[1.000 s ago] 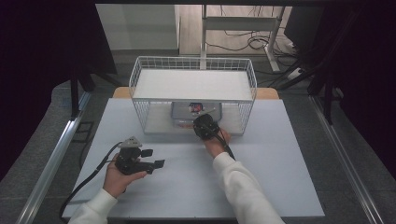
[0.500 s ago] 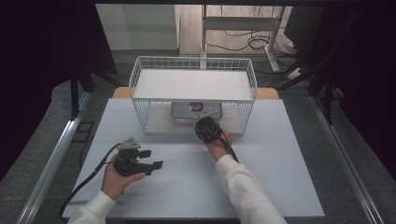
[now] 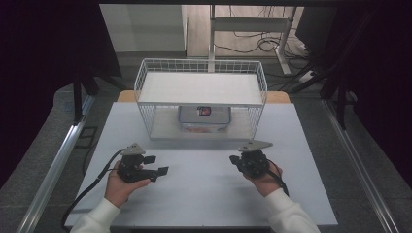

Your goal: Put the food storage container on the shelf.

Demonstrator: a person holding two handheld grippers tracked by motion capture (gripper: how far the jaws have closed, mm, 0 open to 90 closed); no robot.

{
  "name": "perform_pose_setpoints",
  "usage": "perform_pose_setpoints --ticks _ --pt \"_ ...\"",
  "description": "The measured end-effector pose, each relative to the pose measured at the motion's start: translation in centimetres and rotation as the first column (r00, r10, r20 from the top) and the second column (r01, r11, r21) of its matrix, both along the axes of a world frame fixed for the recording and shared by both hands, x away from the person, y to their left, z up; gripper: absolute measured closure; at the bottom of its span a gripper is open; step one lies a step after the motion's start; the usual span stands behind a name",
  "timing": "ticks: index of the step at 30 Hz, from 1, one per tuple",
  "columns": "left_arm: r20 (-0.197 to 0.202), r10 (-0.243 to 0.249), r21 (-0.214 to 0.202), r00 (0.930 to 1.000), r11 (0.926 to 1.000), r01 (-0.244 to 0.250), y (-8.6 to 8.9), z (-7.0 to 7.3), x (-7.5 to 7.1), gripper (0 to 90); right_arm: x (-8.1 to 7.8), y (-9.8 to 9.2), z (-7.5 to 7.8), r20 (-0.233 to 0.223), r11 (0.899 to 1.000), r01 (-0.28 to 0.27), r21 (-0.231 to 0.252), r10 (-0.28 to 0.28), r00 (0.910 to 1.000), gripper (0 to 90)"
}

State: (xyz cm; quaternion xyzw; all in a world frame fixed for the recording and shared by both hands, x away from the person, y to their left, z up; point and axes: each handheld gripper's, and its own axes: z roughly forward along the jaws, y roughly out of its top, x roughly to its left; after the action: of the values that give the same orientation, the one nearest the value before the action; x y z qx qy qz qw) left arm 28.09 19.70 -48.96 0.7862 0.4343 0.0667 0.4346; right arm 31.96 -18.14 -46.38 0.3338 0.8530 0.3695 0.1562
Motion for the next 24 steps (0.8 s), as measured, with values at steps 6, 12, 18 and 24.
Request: perform_pose_setpoints --ticks 6,12,18,24 --pt "0.004 0.0 0.013 1.0 0.9999 0.0 0.1 0.0 0.0 27.2 -2.3 -4.3 -0.6 -0.032 0.999 0.031 0.019 -0.031 0.999 88.8" --pt "0.004 -0.005 0.015 1.0 0.9999 0.004 0.0 -0.1 0.0 27.2 -2.6 -6.3 -0.9 -0.043 0.996 0.081 0.026 -0.079 0.9959 87.2" --pt "0.005 -0.004 0.022 1.0 0.9998 0.004 0.1 -0.1 0.0 27.0 -2.5 -6.1 -0.8 -0.04 0.997 0.069 0.027 -0.068 0.9969 75.3" --pt "0.005 -0.006 0.022 1.0 0.9997 0.006 0.1 -0.1 0.0 27.0 -2.4 -6.3 -0.7 -0.006 0.991 0.13 0.042 -0.129 0.9916 34.2"
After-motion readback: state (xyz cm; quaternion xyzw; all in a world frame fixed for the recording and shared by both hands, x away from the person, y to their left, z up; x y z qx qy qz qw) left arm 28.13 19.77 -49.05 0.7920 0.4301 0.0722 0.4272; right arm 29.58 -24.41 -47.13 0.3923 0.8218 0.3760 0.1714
